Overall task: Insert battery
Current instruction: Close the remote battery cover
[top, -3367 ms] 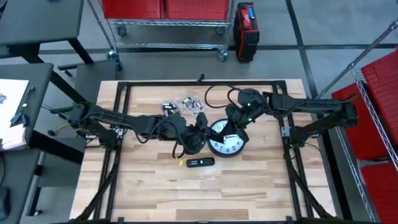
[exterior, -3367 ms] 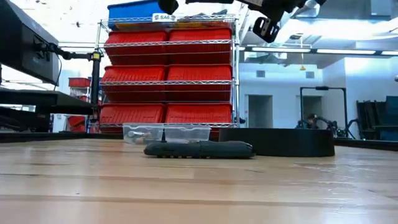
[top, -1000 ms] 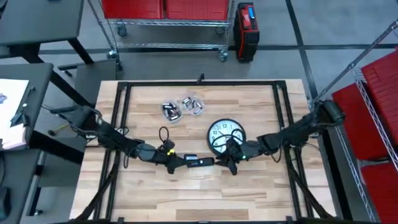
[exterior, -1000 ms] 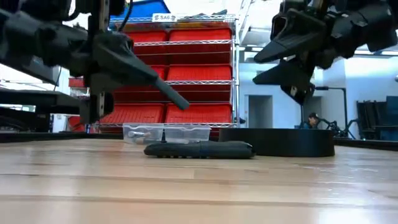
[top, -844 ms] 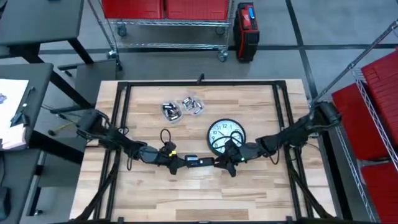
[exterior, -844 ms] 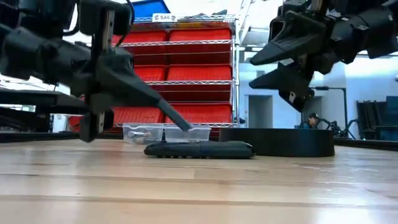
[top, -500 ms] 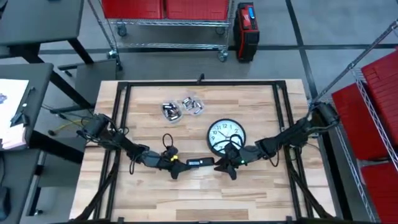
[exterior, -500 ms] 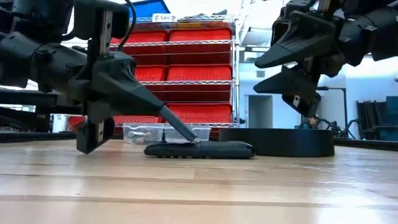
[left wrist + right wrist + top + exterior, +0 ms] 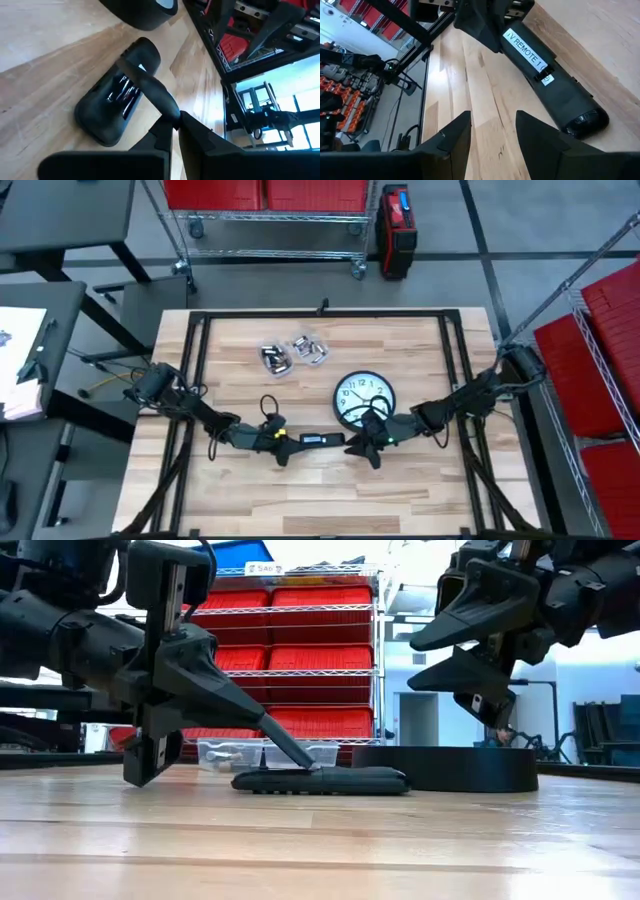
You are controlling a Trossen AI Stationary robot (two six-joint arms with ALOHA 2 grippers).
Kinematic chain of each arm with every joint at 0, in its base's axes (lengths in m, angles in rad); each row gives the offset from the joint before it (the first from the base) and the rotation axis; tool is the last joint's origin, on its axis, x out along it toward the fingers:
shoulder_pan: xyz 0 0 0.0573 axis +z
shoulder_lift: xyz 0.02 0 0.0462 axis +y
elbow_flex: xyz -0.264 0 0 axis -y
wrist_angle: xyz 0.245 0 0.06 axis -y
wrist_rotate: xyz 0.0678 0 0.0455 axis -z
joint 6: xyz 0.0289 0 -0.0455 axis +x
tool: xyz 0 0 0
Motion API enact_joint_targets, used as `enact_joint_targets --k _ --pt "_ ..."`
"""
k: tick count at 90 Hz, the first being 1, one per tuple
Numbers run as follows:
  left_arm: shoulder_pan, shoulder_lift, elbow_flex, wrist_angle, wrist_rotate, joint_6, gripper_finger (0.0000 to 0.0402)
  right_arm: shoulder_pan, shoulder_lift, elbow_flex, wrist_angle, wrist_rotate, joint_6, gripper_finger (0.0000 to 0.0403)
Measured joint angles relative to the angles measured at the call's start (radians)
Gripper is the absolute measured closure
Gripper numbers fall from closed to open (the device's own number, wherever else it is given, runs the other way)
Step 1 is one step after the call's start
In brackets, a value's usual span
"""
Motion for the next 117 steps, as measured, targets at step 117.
enact_joint_targets --k 117 --pt "0.014 0.004 0.062 -0.089 0.061 0.094 0.0401 0.001 0.000 0.000 -0.009 -0.008 0.000 0.0259"
